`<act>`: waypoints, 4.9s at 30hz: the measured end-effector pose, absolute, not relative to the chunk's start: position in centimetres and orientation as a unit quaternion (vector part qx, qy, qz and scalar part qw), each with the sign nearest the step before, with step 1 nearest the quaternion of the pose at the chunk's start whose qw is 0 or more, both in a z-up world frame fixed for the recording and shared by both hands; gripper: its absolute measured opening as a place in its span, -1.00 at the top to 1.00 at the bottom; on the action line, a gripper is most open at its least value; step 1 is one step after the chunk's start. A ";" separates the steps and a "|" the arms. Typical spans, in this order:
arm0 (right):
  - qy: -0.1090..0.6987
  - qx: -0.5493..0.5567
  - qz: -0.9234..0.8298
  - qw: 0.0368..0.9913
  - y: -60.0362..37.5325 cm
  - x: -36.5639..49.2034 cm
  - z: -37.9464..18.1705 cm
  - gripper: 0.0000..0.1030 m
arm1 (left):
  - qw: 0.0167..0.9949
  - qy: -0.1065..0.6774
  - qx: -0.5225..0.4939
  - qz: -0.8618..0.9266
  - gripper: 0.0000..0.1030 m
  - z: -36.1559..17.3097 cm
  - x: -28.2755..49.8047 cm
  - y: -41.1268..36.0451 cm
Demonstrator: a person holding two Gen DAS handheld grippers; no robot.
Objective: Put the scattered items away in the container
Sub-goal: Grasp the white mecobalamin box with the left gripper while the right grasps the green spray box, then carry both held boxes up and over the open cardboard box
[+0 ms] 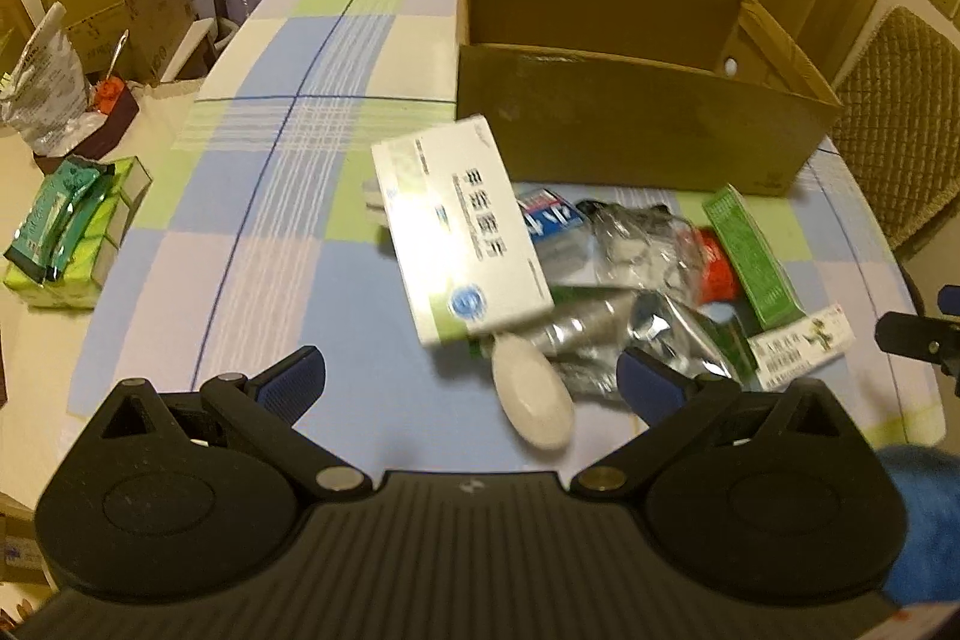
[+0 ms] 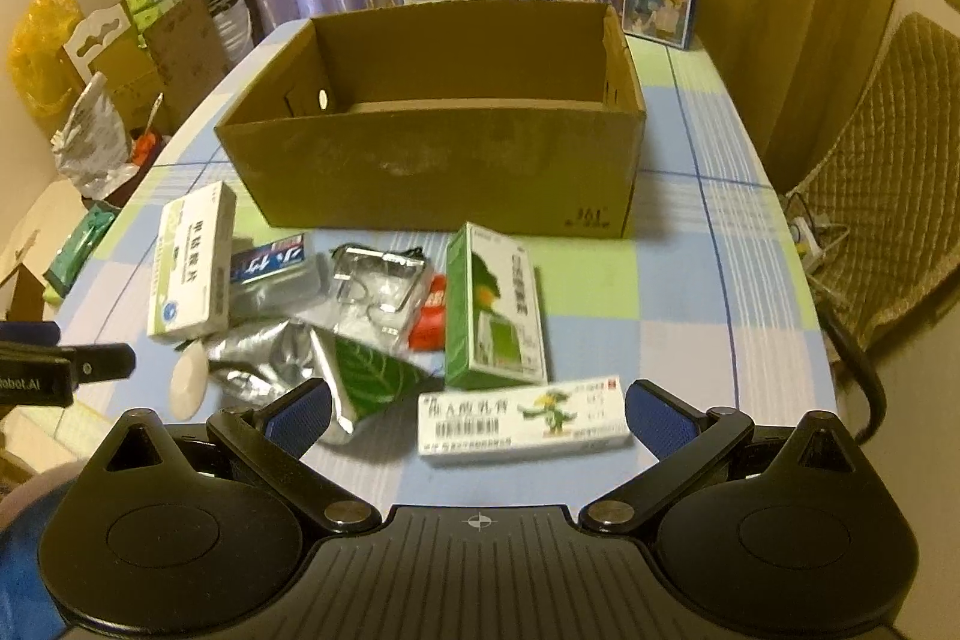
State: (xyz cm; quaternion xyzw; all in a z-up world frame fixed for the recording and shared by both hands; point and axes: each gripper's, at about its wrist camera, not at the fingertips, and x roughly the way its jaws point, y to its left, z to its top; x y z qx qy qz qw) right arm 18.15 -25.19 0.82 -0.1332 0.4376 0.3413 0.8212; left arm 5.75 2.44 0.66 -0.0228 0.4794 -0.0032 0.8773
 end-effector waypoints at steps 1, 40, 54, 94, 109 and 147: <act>0.437 -0.133 0.342 0.821 -24.9 18.5 0.8 -0.97 | 0.876 0.481 -0.024 -0.001 -0.97 0.6 6.3 2.6; 0.489 -0.158 0.375 0.771 -19.8 27.0 -6.3 -0.96 | 0.859 0.508 -0.048 0.042 -0.77 -4.4 15.4 3.2; 0.531 -0.112 0.383 0.748 -20.0 29.1 -8.0 -0.76 | 0.859 0.510 -0.042 0.036 -0.47 -4.8 15.6 2.8; 0.507 -0.109 0.401 0.755 -19.8 27.0 -6.0 -0.02 | 0.880 0.475 -0.029 0.021 -0.30 -2.2 14.2 3.1; 0.441 -0.102 0.425 0.784 -19.6 25.1 0.8 -0.02 | 0.899 0.437 -0.025 -0.011 -0.30 3.1 14.3 1.2; 0.403 -0.113 0.386 0.822 -11.2 37.0 0.6 -0.02 | 0.907 0.417 -0.024 -0.052 -0.30 2.4 30.1 -2.9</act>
